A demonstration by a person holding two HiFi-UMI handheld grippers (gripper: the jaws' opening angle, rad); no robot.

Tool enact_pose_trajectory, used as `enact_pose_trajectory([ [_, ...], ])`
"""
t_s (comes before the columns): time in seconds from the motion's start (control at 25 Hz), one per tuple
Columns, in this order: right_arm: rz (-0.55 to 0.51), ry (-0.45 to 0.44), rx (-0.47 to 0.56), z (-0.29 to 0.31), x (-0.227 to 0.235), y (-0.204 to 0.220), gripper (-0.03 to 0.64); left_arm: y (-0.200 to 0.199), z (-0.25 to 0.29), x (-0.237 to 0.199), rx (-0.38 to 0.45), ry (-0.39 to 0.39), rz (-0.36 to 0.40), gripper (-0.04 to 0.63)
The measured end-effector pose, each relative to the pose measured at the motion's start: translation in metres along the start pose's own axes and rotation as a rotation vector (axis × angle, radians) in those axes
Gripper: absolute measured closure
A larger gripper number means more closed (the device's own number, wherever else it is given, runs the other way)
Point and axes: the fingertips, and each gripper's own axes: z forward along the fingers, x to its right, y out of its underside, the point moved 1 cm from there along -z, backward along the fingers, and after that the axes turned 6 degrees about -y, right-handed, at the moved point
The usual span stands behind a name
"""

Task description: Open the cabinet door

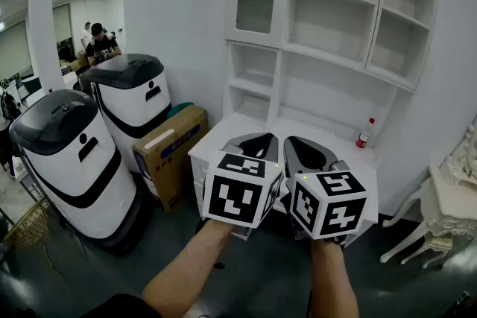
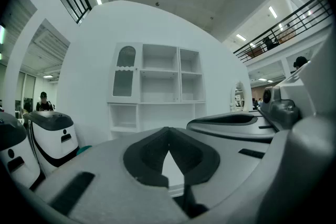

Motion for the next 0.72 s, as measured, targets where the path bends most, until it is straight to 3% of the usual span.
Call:
enact_pose_trajectory([
  [0.72,0.022,-0.033,0.036,-0.017,0.055,0.000,0.595,-0.008,0.031,0.046,0.002,-0.034,0.033,0.584],
])
